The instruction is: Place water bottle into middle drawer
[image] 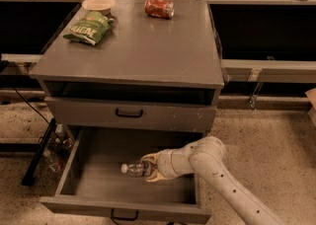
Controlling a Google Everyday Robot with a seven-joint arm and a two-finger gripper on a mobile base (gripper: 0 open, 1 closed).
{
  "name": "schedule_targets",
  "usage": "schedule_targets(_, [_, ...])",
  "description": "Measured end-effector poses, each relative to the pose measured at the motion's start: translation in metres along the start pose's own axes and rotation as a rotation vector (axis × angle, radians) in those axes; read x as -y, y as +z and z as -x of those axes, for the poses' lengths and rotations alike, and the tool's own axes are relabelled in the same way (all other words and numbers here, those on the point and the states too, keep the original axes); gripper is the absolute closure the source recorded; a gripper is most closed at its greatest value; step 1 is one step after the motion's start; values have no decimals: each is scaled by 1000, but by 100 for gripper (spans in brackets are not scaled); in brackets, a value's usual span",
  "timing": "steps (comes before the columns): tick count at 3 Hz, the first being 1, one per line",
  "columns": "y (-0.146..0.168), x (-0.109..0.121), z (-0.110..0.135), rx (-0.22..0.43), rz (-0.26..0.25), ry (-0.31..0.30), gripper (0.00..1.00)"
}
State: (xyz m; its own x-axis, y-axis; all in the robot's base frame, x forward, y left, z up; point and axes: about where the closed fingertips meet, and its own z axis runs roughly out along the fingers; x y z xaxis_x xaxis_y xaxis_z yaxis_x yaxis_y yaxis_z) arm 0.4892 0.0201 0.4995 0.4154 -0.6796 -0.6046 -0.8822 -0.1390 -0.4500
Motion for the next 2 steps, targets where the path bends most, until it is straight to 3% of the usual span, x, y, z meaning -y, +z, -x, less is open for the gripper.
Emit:
schedule_targets(1, [0,0,0,0,0,1,100])
schedule_targets(2, [31,-12,-26,46,-8,94,100])
